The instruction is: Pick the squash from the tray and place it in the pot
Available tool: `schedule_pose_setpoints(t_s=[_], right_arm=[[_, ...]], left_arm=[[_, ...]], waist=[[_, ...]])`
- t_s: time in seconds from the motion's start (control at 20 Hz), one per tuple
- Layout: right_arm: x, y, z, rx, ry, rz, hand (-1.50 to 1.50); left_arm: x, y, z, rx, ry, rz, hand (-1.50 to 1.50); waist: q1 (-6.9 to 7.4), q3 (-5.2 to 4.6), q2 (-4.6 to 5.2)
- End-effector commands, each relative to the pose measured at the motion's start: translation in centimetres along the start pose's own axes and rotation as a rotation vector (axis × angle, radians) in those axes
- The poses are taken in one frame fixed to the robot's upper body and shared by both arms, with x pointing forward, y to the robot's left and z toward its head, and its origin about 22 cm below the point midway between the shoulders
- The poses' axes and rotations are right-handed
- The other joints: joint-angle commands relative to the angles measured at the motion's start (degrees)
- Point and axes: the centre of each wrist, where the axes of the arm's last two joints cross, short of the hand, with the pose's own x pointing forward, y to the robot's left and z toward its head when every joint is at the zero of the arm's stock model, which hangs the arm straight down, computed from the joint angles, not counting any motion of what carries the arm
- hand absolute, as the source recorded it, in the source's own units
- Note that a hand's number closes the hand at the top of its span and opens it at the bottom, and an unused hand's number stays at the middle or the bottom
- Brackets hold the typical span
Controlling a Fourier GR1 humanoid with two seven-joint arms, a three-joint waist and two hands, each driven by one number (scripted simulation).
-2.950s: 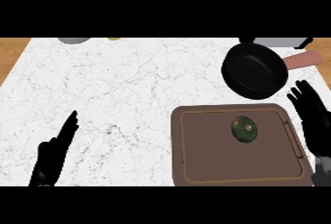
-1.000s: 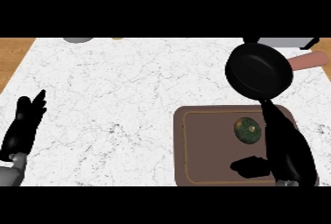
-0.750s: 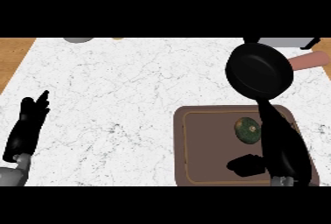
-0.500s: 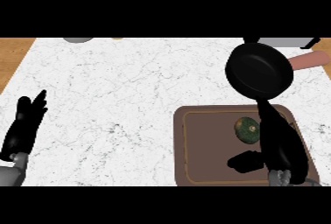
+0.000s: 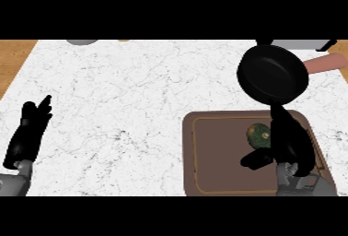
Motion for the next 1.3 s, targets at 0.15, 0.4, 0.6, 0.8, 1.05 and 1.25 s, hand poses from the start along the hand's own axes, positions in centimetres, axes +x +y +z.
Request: schedule_pose_setpoints(t_s=[0.15, 0.4, 0.6, 0.8, 1.05, 1.25], right_arm=[[1.3, 0.3, 0.0, -0.006, 0.106, 0.050, -1.50], [0.9, 3.1, -0.3, 0.026, 0.157, 0.067, -1.50], [-0.8, 2.2, -4.0, 0.064, 0.157, 0.047, -1.50], [-1.2, 3.2, -3.9, 0.077, 0.178, 0.064, -1.50], [-1.6, 4.5, -4.6, 0.098, 0.185, 0.018, -1.50], [-0.6, 5.3, -4.2, 0.090, 0.177, 0.020, -1.50]], left_arm=[[-1.1, -0.3, 0.3, -0.010, -0.001, 0.002, 0.00], [-1.2, -0.3, -0.4, 0.011, 0.000, 0.006, 0.00], [0.1, 2.4, -0.9, -0.012, -0.012, 0.001, 0.00], [0.2, 0.4, 0.9, 0.012, -0.017, -0.008, 0.00], [-0.8, -1.0, 0.7, 0.008, -0.004, 0.003, 0.00], [-0.4, -0.9, 0.1, 0.009, 0.008, -0.006, 0.00]], waist=[[-0.02, -0.01, -0.04], [-0.05, -0.01, -0.01], [0.12, 0.01, 0.04], [0.19, 0.02, -0.06], [0.05, 0.02, -0.02], [-0.03, 0.01, -0.03]])
